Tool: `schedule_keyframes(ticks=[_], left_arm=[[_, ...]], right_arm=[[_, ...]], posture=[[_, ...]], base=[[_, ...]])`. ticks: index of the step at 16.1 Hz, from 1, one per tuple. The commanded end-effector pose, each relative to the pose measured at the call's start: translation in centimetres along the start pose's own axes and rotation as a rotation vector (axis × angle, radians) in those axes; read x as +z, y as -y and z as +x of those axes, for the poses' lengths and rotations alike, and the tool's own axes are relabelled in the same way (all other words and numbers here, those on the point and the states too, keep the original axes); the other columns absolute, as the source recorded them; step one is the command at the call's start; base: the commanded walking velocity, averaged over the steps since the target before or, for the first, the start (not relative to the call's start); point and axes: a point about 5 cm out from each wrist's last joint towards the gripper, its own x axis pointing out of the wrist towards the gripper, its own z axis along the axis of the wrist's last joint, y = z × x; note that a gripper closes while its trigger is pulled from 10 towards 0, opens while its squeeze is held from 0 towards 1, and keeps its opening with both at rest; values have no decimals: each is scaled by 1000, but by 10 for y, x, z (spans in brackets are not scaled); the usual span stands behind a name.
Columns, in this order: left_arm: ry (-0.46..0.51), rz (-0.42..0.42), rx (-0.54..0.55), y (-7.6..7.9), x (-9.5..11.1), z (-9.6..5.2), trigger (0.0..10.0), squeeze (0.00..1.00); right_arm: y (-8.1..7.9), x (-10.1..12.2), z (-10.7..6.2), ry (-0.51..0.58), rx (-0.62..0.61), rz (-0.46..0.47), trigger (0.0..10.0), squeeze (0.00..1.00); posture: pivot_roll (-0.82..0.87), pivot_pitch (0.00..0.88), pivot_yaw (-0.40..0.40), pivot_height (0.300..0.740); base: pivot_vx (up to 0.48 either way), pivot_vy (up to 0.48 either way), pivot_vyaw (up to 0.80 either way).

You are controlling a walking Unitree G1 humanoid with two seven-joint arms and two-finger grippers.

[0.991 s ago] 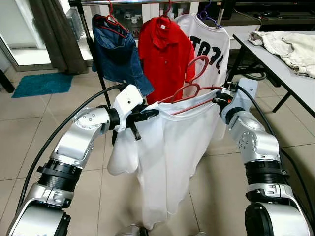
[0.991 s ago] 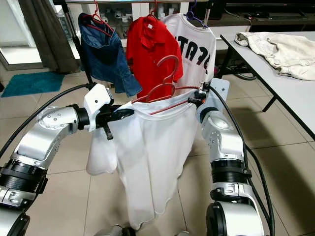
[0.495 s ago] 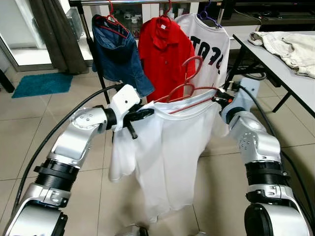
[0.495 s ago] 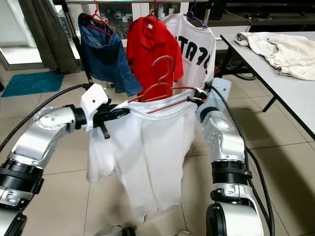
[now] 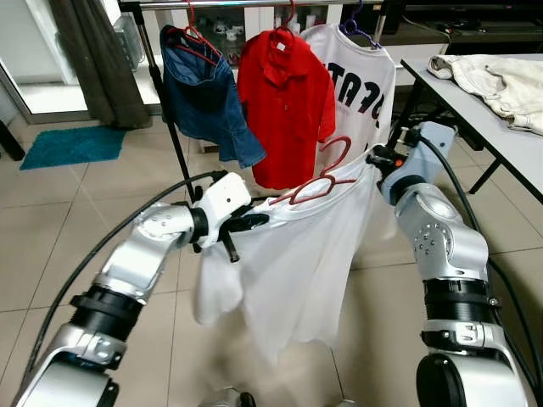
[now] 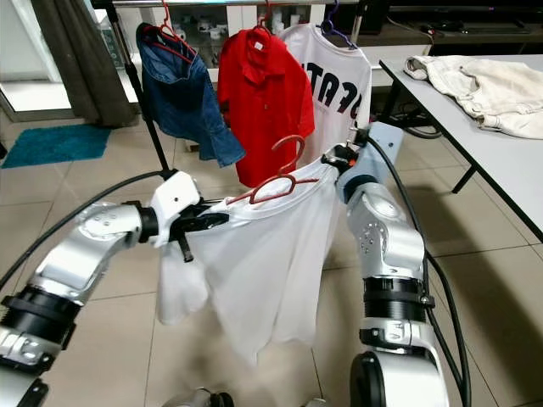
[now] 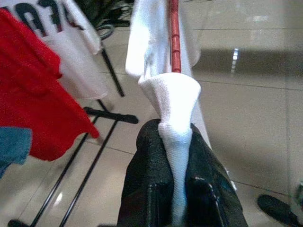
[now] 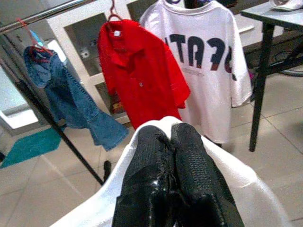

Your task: Hang hanger

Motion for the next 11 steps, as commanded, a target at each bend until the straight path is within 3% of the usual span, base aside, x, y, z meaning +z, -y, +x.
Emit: schedule_keyframes(ticks=[1,6,10,11], left_arm=[[-5,30,56,-9,5,1,0,0],[-10,14,126,-17,3,4,0,0],[44,1,47,-8,9,10,0,0],[50,-7,61,-10,9,9,0,0]], right_arm=[[-10,2,-4,-5,30,-21,0,0],[-15,2,-13,-21,22,-71,0,0],[-26,-5,-14,-38,73,-51,0,0],[-28,-3,-14,-38,85,-57,1137,0]], posture=[[-124,0,38,740],[-134,0,44,740],[-130,0,44,740],[-130,0,45,740]], base=[[0,0,0],[0,0,0],[0,0,0],[0,0,0]])
